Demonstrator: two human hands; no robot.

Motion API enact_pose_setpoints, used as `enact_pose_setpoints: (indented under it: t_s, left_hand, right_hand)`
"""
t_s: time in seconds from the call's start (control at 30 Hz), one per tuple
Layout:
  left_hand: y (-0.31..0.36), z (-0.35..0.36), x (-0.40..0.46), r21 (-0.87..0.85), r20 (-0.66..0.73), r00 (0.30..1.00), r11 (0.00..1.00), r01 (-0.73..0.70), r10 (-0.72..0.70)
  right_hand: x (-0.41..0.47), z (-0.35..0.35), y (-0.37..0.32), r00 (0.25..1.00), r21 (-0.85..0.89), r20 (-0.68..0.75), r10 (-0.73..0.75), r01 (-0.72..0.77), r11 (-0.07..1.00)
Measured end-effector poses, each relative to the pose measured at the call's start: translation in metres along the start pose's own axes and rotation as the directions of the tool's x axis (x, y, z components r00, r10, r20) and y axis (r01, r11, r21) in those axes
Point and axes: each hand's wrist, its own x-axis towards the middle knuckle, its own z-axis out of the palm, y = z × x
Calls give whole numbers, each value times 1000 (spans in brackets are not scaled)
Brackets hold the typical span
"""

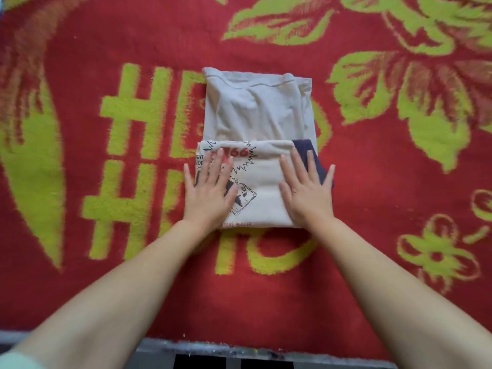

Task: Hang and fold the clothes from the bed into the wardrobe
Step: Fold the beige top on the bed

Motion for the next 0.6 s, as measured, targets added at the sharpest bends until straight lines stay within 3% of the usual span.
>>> enact_pose_setpoints:
  t_s: [0.07,0.13,0.23,0.3,0.37,0.47,0.53,0.6]
  left_hand:
    - [-15,-1,4,22,12,999,999,-32,32]
    - [-18,-9,1,71,23,988,986,-151,150]
    - [-20,-15,-22,180,0,906,891,-416,423]
    - [-18,-13,-44,214,65,835,810,-547,546]
    - [-14,-13,-55,161,141,853,839,-520,502]
    - [-9,-20,-46,106,118,934,931,-350,337]
    - [-9,-24,-40,46,151,933,940,-338,328]
    - [-9,-31,-41,54,273,909,938,-342,315]
  right_hand:
    - [2,-2,15,1000,16,0,31,-31,999]
    - [-6,-10,22,1000,18,-16,-27,27,999]
    - [-33,-14,25,931,-92,-61,-359,353,931]
    - [-52,-12,23,866,-160,30,-500,498,852]
    - [-58,-13,20,888,-158,117,-444,458,875]
    - [-50,-14,11,953,-101,83,-290,297,949]
    - [-44,-18,6,960,-39,145,-241,249,968]
    - [-48,-29,3,944,-3,210,-254,261,965]
